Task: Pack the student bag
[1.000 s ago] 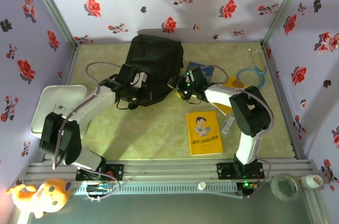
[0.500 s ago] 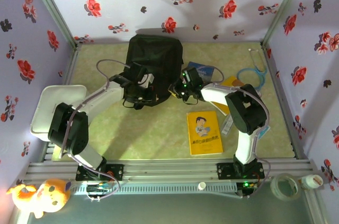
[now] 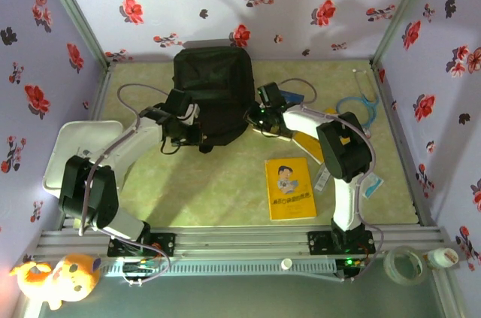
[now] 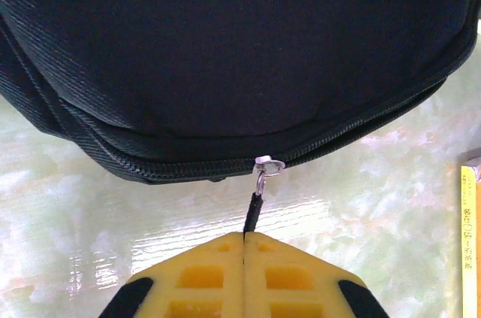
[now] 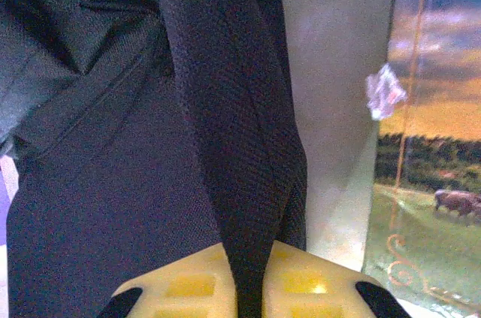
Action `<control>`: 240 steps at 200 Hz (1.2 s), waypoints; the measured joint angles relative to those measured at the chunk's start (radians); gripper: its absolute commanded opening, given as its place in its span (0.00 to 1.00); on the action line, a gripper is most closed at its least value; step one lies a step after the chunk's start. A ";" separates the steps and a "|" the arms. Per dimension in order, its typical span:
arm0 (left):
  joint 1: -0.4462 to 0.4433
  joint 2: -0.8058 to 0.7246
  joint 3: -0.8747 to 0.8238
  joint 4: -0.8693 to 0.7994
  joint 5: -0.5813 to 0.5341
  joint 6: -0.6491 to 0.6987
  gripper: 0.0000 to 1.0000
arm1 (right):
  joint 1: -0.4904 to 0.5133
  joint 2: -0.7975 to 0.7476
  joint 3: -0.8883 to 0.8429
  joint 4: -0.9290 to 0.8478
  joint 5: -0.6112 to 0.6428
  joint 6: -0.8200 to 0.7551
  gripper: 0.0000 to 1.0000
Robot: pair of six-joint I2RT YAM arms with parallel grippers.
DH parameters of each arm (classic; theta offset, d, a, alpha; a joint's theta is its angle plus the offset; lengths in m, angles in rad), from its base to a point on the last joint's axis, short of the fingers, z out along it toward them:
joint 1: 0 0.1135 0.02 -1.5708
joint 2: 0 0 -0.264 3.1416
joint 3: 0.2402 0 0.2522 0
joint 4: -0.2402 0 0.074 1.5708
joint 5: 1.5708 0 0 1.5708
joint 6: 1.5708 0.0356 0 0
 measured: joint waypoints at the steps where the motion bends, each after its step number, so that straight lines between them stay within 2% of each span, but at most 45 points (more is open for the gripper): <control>1: 0.000 0.000 0.000 0.000 0.001 0.001 0.00 | -0.001 0.000 0.000 0.000 0.000 0.000 0.19; 25: -0.004 0.000 0.002 0.004 0.040 0.006 0.00 | -0.026 -0.002 -0.003 0.036 -0.014 0.018 0.37; 49: -0.032 0.003 0.026 0.011 0.068 0.005 0.00 | -0.041 -0.042 -0.051 0.056 -0.032 0.040 0.47; 79: -0.086 0.012 0.053 0.055 0.120 -0.003 0.00 | -0.042 -0.193 -0.185 0.053 -0.040 0.109 0.62; 104: -0.113 0.045 0.062 0.087 0.154 -0.003 0.00 | -0.035 -0.305 -0.264 0.059 -0.041 0.173 0.67; 128: -0.116 0.092 0.070 0.107 0.175 -0.002 0.00 | -0.012 -0.328 -0.305 0.074 -0.040 0.246 0.70; 161: -0.116 0.112 0.070 0.109 0.190 -0.001 0.00 | 0.036 -0.287 -0.324 0.104 -0.046 0.321 0.69; 176: -0.116 0.112 0.070 0.109 0.191 0.002 0.00 | 0.053 -0.246 -0.312 0.119 -0.056 0.344 0.64; 197: -0.116 0.111 0.070 0.103 0.190 0.003 0.00 | 0.064 -0.188 -0.291 0.142 -0.068 0.369 0.54; 209: -0.116 0.109 0.070 0.093 0.185 0.007 0.00 | 0.066 -0.167 -0.280 0.150 -0.068 0.369 0.45; 228: -0.116 0.084 0.070 0.043 0.151 0.024 0.00 | 0.065 -0.150 -0.258 0.145 -0.064 0.361 0.30; 240: -0.110 0.050 0.063 0.011 0.124 0.033 0.00 | 0.066 -0.144 -0.238 0.127 -0.061 0.351 0.25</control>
